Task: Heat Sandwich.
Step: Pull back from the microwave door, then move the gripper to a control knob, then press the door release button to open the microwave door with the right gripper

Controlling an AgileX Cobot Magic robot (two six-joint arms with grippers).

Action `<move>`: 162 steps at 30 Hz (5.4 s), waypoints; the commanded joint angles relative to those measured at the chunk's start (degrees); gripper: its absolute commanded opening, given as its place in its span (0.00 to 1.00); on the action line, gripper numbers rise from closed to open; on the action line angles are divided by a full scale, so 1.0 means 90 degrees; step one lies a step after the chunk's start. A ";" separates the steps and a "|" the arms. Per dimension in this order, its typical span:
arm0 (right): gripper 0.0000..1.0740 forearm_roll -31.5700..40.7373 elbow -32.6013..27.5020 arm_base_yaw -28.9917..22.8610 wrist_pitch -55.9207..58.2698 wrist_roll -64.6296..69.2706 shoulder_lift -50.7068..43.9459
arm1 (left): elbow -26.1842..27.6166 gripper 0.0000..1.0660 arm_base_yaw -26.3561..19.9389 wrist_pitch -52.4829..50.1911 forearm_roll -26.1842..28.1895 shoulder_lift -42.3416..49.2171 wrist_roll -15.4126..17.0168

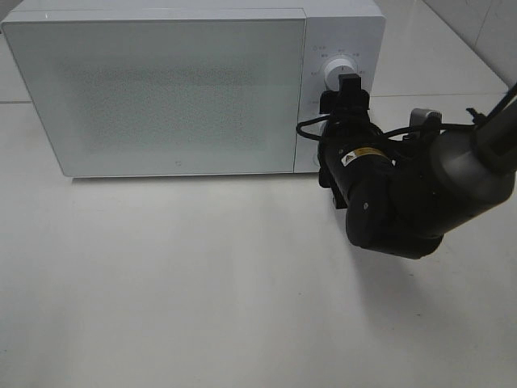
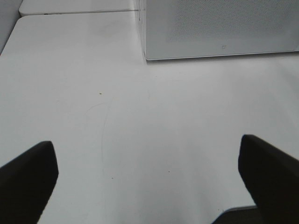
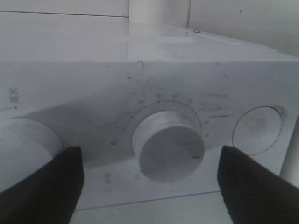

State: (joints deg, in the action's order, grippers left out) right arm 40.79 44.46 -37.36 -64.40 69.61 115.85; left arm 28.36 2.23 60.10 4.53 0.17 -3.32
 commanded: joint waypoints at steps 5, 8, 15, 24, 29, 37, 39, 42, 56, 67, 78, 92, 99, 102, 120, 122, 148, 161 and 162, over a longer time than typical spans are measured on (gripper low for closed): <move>0.72 -0.0560 -0.0497 0.0000 0.0567 -0.0694 -0.0477 | -0.0019 0.92 -0.0019 -0.0076 0.0006 0.0146 0.0000; 0.71 -0.0726 -0.0713 0.0000 0.0796 -0.1019 -0.0688 | -0.0019 0.92 -0.0019 -0.0076 0.0006 0.0146 0.0000; 0.71 -0.1184 -0.1057 0.0089 0.2018 -0.2572 -0.1458 | -0.0019 0.92 -0.0019 -0.0076 0.0006 0.0146 0.0000; 0.71 -0.2623 -0.1070 0.0866 0.4717 -0.4227 -0.2687 | -0.0019 0.92 -0.0019 -0.0076 0.0006 0.0146 0.0000; 0.71 -0.3393 -0.0974 0.1241 0.6252 -0.4959 -0.3132 | -0.0019 0.92 -0.0019 -0.0076 0.0006 0.0146 0.0000; 0.71 -0.4819 -0.0363 0.1407 0.8849 -0.5545 -0.3540 | -0.0019 0.92 -0.0019 -0.0076 0.0006 0.0146 0.0000; 0.71 -0.5150 -0.0216 0.1388 0.9505 -0.5685 -0.3635 | -0.0019 0.92 -0.0019 -0.0076 0.0006 0.0146 0.0000; 0.71 -0.5373 -0.0083 0.1388 1.0269 -0.6112 -0.3820 | -0.0019 0.92 -0.0019 -0.0076 0.0006 0.0146 0.0000; 0.71 -0.5278 -0.0032 0.1388 1.2344 -0.7124 -0.6022 | -0.0019 0.92 -0.0019 -0.0076 0.0006 0.0146 0.0000; 0.71 -0.5309 -0.0032 0.1388 1.3369 -0.7226 -0.7799 | -0.0019 0.92 -0.0019 -0.0076 0.0006 0.0146 0.0000; 0.71 -0.5379 -0.0439 0.1413 1.4267 -0.7175 -0.9950 | -0.0019 0.92 -0.0019 -0.0076 0.0006 0.0146 0.0000; 0.71 -0.5271 -0.1031 0.2788 1.4744 -0.7181 -1.2007 | -0.0019 0.92 -0.0019 -0.0076 0.0006 0.0146 0.0000; 0.71 -0.5208 -0.1432 0.3476 1.4610 -0.7181 -1.2758 | -0.0019 0.92 -0.0019 -0.0076 0.0006 0.0146 0.0000; 0.71 -0.5106 -0.1471 0.3699 1.4394 -0.7207 -1.3044 | -0.0019 0.92 -0.0019 -0.0076 0.0006 0.0146 0.0000; 0.71 -0.4927 -0.1738 0.3928 1.3770 -0.7200 -1.3070 | -0.0019 0.92 -0.0019 -0.0076 0.0006 0.0146 0.0000; 0.71 -0.4927 -0.1738 0.3928 1.3770 -0.7200 -1.3070 | -0.0019 0.92 -0.0019 -0.0076 0.0006 0.0146 0.0000; 0.71 -0.4947 -0.1592 0.3928 1.1797 -0.7200 -1.2268 | -0.0019 0.92 -0.0019 -0.0076 0.0006 0.0146 0.0000; 0.71 -0.4921 -0.1986 0.3928 0.9447 -0.7162 -1.0294 | -0.0019 0.92 -0.0019 -0.0076 0.0006 0.0146 0.0000; 0.71 -0.4921 -0.2012 0.3928 0.9244 -0.7143 -1.0148 | -0.0019 0.92 -0.0019 -0.0076 0.0006 0.0146 0.0000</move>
State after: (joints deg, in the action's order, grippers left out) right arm -3.38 26.93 -2.52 24.69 5.10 21.77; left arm 28.36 2.23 60.10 4.53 0.23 -3.32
